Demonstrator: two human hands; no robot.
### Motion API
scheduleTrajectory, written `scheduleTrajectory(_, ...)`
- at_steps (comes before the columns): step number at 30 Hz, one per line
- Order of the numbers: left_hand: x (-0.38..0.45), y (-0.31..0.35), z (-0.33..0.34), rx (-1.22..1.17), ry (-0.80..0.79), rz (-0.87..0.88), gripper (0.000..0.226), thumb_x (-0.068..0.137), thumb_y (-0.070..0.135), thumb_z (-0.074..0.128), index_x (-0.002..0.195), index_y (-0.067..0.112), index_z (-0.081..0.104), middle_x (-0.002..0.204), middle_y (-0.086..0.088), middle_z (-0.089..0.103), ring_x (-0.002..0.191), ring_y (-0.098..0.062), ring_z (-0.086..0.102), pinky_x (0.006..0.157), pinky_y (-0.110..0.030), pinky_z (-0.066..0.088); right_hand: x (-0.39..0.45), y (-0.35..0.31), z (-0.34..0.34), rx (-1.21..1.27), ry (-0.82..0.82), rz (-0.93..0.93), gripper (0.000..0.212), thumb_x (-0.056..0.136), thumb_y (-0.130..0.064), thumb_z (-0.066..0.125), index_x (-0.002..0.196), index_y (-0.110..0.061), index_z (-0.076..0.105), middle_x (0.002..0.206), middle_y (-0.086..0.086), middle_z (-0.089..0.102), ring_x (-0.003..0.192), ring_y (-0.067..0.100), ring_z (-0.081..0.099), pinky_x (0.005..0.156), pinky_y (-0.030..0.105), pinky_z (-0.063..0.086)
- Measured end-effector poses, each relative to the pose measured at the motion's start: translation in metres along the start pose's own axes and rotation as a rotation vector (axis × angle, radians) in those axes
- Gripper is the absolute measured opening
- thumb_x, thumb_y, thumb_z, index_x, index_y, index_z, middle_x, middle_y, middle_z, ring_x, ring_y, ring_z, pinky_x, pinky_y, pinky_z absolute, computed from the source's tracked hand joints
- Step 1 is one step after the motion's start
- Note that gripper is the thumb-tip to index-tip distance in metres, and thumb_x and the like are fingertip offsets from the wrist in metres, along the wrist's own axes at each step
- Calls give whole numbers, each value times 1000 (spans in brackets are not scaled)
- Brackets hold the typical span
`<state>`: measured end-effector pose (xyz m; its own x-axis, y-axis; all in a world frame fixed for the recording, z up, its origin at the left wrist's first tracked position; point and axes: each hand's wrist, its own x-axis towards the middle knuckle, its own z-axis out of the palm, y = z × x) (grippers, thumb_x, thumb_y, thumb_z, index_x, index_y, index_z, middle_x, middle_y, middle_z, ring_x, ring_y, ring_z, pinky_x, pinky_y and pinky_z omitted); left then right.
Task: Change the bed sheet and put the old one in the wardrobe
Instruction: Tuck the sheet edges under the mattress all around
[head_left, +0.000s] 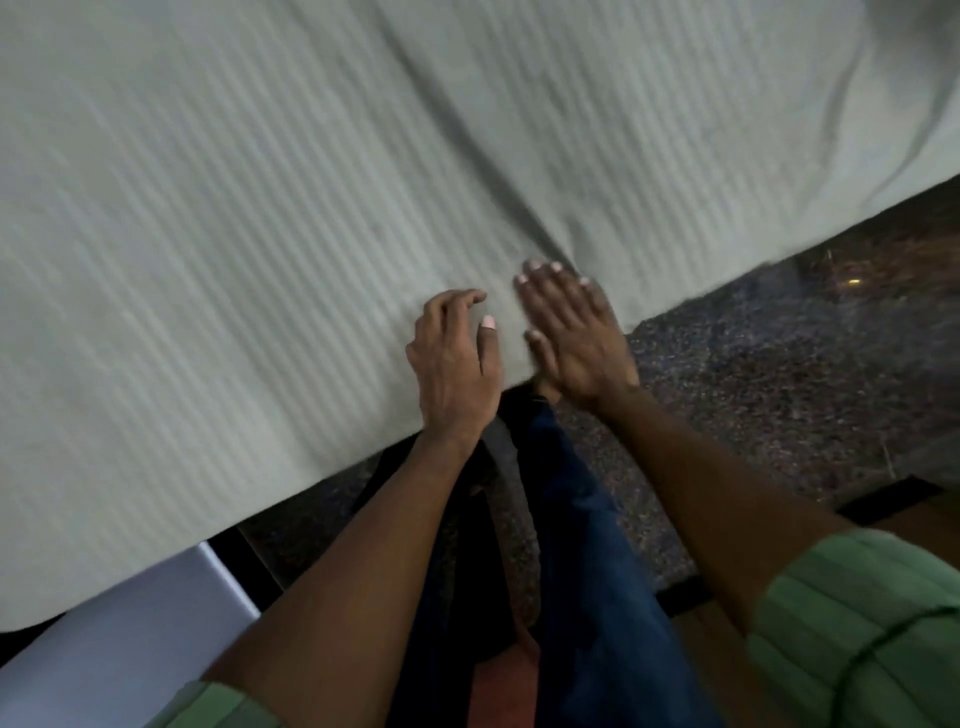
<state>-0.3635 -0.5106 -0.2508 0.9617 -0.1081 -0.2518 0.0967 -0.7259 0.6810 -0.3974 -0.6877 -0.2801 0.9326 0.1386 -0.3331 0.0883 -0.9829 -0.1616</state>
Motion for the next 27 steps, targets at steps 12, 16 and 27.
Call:
scheduleTrajectory(12,34,74,65,63,-54,131,31,97,17,51,125,21,65,131,2,58,121,-18,54,99,-40,45,-8,59,-8,187,157,311,64,110,-40,33,164,-9,18,172,10,10,160,25,7,129,49,11)
scheduleTrajectory(16,34,95,92,220,-134,128,43,96,26,49,138,26,55,147,3,48,135,-19,44,104,-42,39,-19,110,-4,53,118,161,63,111,-43,26,166,-19,5,174,2,2,160,21,-2,129,49,8)
scheduleTrajectory(27,27,97,98,222,-86,93,39,96,25,53,135,25,57,148,2,47,136,-20,44,105,-48,41,-25,163,-15,450,522,1146,54,91,-69,56,101,-15,55,105,7,60,104,29,56,90,44,42)
